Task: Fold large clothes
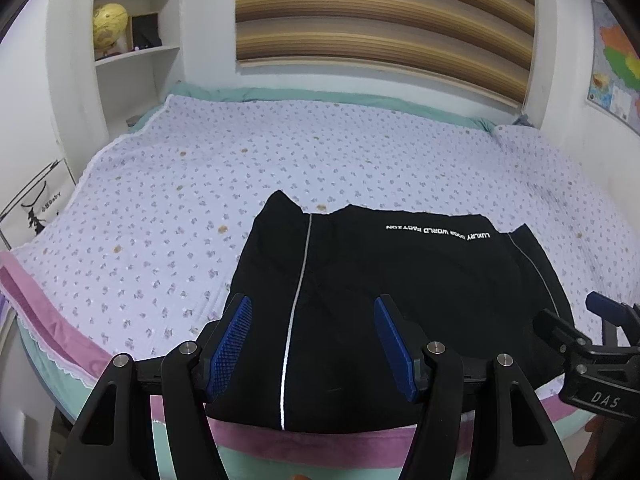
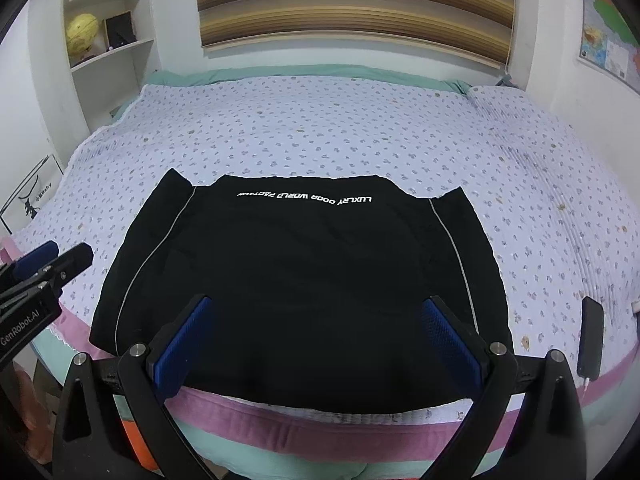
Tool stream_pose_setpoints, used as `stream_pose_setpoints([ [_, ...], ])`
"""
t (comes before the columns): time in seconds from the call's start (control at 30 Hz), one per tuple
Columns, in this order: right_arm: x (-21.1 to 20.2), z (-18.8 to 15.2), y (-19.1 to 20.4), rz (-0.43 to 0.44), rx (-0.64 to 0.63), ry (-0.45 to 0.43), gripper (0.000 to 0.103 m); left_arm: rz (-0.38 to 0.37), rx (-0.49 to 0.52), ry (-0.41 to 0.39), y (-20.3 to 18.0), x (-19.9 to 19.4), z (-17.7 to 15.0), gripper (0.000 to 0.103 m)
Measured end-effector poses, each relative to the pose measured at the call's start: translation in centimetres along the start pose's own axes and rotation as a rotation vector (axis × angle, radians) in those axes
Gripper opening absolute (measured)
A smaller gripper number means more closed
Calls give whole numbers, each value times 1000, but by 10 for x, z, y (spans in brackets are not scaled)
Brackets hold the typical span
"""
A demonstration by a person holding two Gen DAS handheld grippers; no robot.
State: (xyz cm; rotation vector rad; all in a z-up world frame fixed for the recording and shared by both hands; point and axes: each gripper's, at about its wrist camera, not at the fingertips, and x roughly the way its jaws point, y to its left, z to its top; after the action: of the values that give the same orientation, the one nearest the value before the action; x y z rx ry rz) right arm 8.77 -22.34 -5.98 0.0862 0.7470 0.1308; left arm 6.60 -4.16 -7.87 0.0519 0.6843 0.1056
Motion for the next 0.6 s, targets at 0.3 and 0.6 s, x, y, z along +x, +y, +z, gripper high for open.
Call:
stream_pose_setpoints([
  [0.3, 0, 0, -3, 0, 12, 2, 103, 8, -12, 21, 2, 5, -2, 65],
  [0.6, 0, -2, -4, -1, 18, 4, 103, 3, -7, 26, -1, 5, -1, 65],
])
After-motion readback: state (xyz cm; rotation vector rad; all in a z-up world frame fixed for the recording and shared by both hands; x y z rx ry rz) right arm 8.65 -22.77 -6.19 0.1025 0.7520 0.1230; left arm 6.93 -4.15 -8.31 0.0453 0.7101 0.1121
